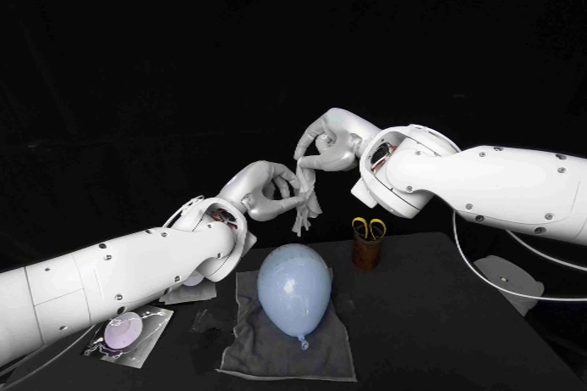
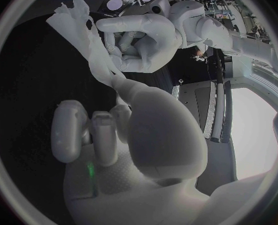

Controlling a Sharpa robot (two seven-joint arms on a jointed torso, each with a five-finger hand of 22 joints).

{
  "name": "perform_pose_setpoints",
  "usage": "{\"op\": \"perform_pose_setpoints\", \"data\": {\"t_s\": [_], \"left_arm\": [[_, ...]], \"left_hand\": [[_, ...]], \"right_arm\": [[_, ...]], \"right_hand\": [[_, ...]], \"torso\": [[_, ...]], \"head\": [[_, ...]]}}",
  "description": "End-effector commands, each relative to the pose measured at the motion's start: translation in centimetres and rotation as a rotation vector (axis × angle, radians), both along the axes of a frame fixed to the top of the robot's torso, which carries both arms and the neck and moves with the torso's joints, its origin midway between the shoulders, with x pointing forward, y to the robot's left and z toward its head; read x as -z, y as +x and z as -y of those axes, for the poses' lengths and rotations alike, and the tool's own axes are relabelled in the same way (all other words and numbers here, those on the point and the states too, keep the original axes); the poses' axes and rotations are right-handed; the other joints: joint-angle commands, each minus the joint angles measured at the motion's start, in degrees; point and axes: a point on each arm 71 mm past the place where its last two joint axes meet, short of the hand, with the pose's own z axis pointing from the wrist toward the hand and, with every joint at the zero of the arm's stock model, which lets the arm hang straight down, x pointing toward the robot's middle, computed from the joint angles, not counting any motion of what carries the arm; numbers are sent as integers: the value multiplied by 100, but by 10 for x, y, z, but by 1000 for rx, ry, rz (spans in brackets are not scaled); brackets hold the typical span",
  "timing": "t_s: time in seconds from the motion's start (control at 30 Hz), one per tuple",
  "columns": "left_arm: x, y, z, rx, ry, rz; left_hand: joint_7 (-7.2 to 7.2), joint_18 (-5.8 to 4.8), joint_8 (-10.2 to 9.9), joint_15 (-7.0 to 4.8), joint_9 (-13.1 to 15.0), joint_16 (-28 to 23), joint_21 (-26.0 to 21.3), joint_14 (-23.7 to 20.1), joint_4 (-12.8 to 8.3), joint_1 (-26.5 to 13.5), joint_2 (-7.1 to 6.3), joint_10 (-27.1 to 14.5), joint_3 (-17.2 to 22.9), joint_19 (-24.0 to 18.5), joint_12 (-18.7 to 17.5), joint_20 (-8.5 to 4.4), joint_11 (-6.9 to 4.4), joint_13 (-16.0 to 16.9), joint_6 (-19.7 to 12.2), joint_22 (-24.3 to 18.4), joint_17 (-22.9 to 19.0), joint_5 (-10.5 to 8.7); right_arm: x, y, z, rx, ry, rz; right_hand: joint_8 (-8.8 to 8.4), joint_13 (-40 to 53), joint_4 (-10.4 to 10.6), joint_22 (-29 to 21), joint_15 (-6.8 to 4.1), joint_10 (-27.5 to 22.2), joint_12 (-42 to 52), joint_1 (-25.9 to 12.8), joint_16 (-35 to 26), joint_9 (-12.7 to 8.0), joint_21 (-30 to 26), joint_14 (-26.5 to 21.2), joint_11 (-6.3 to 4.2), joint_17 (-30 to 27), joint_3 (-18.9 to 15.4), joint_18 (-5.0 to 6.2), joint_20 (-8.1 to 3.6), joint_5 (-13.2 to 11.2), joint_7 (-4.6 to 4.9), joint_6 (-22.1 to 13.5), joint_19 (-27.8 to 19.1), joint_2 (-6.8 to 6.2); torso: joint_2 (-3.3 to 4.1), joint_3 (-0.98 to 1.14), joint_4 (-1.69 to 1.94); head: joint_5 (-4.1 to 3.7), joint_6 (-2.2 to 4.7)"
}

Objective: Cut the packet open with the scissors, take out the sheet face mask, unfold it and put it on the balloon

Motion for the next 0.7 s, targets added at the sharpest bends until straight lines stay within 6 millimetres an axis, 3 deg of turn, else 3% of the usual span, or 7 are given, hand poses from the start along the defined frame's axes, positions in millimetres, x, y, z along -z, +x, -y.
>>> {"op": "perform_pose_setpoints", "data": {"t_s": [0.03, 0.23, 0.7], "left_arm": [[-2, 1, 0, -25, -15, 7], [-3, 2, -2, -38, -25, 21], [-6, 1, -3, -48, -54, 59]], "left_hand": [[-4, 1, 47, -2, 14, 40, 40, 55, 15, 62, 7, 20, 20, 14, 42, 22, 23, 8, 14, 7, 26, 12], [-39, -3, 112, -34, 28, 50, 84, 98, -24, 282, 92, 32, 158, 45, 85, -2, -13, -1, -9, 48, 86, 13], [-78, -7, 163, -67, 28, 82, 124, 215, -35, 386, 73, 126, 274, 70, 180, -35, -50, 9, -35, 77, 281, 12]], "right_arm": [[0, -1, -2, -10, -2, 4], [0, -1, -2, -11, -1, 4], [0, -1, -2, -11, -1, 5]], "right_hand": [[26, 616, -12, 1135, 12, 300, 35, -73, 25, 8, 23, 629, -30, 1505, 37, -64, 8, 10, 7, -23, 151, 2], [29, 615, -18, 1137, 12, 299, 32, -78, 25, 9, 27, 629, -30, 1505, 46, -65, 8, 10, 7, -25, 153, 0], [33, 615, -25, 1137, 12, 300, 32, -84, 25, 10, 28, 629, -30, 1505, 57, -65, 8, 10, 8, -27, 153, 0]], "torso": [[0, 2, -2], [3, -1, 0], [3, -1, 2]], "head": [[1, 4], [4, 10], [14, 14]]}}
